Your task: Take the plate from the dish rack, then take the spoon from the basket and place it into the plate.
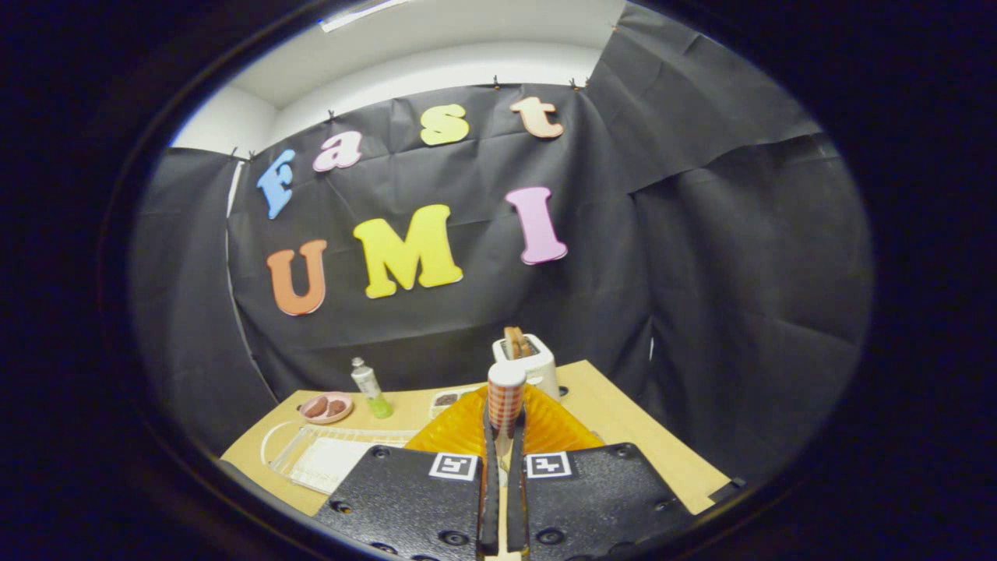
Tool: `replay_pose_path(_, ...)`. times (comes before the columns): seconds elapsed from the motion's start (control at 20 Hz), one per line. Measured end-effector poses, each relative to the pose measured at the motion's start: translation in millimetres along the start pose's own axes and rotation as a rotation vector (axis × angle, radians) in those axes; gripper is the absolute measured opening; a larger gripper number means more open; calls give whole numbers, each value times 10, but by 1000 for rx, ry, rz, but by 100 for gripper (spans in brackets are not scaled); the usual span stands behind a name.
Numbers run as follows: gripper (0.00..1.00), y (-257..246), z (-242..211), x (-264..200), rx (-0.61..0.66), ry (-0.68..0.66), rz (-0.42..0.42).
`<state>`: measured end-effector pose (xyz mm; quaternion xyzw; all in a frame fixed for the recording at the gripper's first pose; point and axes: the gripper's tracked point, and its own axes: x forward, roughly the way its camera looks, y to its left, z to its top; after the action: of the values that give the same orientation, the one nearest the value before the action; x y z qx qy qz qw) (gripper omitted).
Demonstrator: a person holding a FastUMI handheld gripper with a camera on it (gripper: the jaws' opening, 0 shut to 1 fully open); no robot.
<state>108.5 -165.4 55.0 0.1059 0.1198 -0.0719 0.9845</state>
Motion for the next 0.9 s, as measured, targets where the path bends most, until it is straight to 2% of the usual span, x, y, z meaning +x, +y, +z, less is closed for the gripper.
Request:
replay_pose_path(0.45,9,1184,-653,-426,-97,48,158)
replay_pose_path(0.65,9,1574,-1117,-521,-145,63,213)
replay_pose_path(0.9,9,1993,-1821,-506,-136,166,288)
